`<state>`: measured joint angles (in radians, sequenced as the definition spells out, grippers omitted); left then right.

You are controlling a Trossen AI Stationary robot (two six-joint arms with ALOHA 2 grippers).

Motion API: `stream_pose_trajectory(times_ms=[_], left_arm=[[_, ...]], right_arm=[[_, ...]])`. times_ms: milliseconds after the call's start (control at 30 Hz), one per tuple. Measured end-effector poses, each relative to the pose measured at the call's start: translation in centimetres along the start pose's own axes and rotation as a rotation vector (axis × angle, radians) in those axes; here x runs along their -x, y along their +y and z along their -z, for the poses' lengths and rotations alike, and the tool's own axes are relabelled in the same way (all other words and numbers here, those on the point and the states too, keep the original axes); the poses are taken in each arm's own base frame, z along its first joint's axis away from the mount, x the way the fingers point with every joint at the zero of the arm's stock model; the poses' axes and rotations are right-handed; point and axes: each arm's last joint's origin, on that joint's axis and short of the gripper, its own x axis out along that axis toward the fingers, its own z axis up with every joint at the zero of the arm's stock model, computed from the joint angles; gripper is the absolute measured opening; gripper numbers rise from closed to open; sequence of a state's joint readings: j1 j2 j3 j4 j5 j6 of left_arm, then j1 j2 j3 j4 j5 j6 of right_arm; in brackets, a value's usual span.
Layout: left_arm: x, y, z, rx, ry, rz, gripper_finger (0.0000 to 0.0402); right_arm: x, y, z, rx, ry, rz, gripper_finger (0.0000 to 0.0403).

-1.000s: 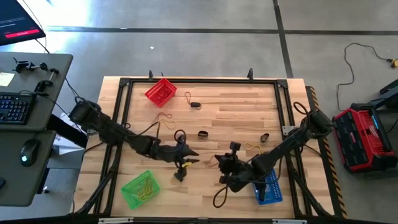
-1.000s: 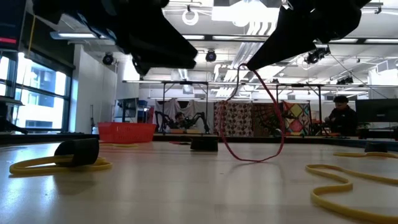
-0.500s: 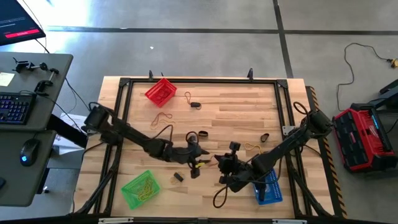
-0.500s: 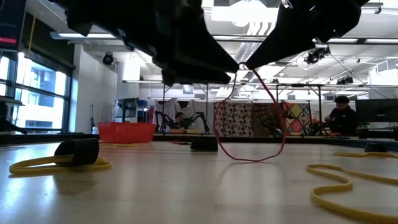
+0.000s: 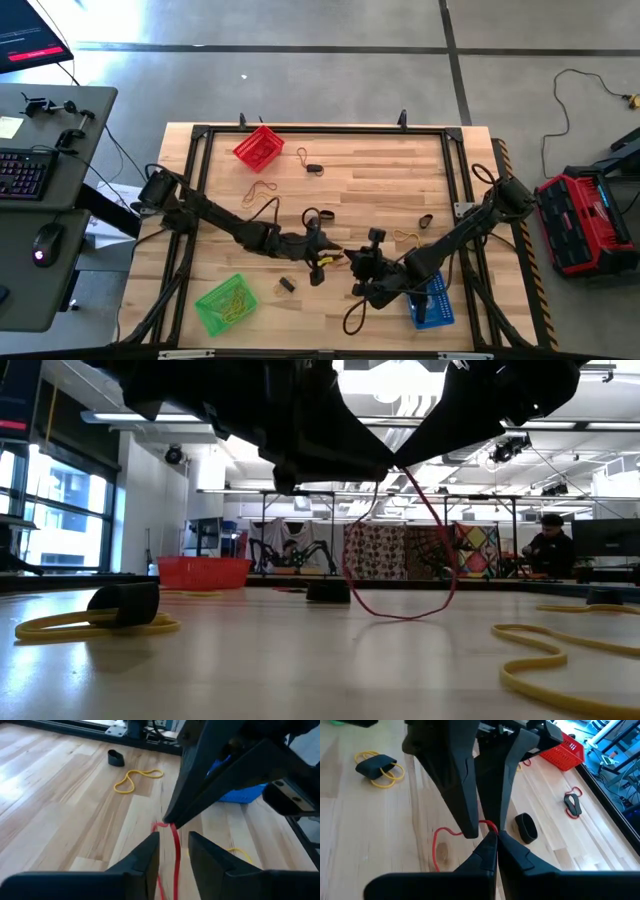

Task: Sort rubber bands into baskets
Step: Put the red rubber band into the red basket

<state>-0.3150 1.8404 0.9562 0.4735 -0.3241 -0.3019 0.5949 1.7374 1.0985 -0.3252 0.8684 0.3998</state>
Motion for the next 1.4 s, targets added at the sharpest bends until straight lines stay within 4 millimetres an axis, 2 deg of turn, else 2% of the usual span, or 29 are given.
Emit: stream_pose_trajectory(times_ms=[300,533,800,967,1100,1233,1400], left_arm=[[-0.1,0.3,-0.1,-0.052,-0.009,-0.026,0.0008],[0.0,0.3,-0.2,-0.085,-0.01,-0.031,0.0002],[0.5,0.5,-0.7,-0.102,-0.01,-0.064,0.0001],[2.2,0.9,-2.1,-0.134,0.004,-0.136,0.0],[4.2,1.2,-3.6,-0.155,0.017,-0.174,0.0],[6.6,1.6,-5.3,-0.17,0.009,-0.232,0.0],[10.1,2.8,-7.0,-0.153,0.009,-0.358,0.0]], right_arm=[[0.0,0.0,0.0,0.015,-0.002,0.004,0.0],[0.0,0.0,0.0,0.0,-0.002,0.002,0.0008],[0.3,-0.3,-0.3,0.0,-0.014,0.008,0.0079],[0.5,-0.3,-0.3,-0.022,-0.018,0.005,0.0118],[0.4,-0.4,-0.1,-0.009,0.004,0.002,0.0121],[0.2,-0.6,0.1,-0.03,0.033,0.009,0.0095],[0.2,-0.6,0.2,-0.031,0.035,0.009,0.0036]])
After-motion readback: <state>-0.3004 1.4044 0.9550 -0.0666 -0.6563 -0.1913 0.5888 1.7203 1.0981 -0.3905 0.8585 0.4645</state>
